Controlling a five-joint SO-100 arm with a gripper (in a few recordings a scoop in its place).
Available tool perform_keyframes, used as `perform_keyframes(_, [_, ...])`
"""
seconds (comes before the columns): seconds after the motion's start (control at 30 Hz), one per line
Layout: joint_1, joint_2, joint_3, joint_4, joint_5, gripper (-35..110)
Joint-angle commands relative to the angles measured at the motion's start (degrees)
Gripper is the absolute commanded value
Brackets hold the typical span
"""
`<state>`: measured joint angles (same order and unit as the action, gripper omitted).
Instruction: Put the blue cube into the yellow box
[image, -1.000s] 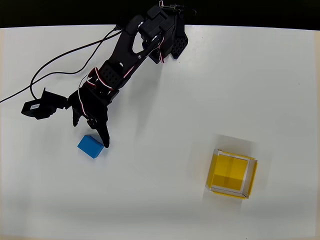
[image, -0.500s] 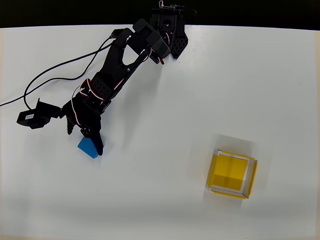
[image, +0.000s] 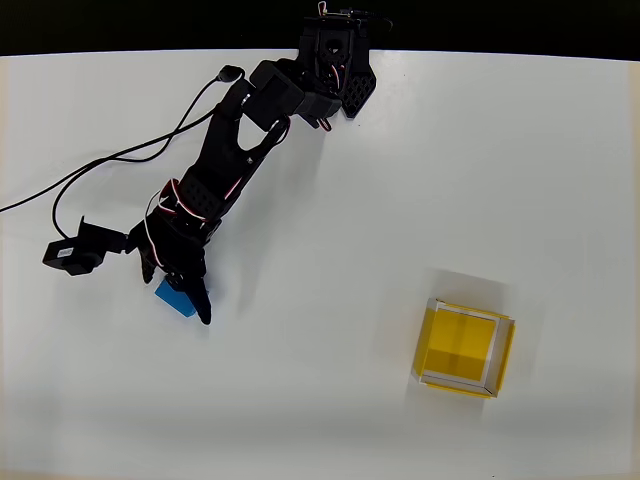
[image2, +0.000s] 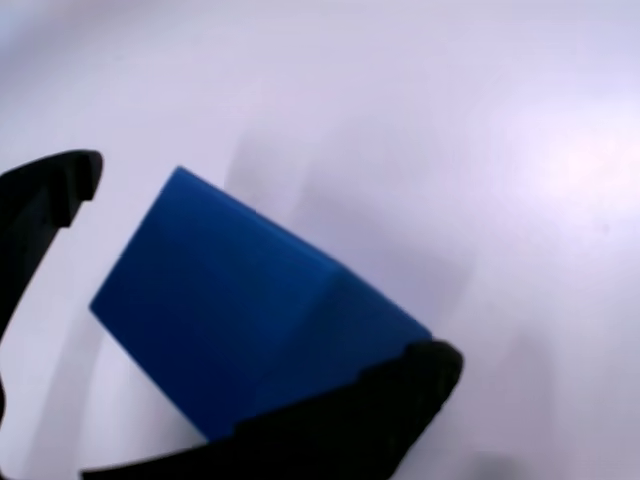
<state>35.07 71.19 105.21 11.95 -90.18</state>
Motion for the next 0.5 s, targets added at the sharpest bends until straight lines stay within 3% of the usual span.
perform_keyframes(0.0, [-0.44,3.34,-6.15,1.58,0.18,60])
perform_keyframes(0.47, [0.18,2.11,-6.06,4.31,0.44,43])
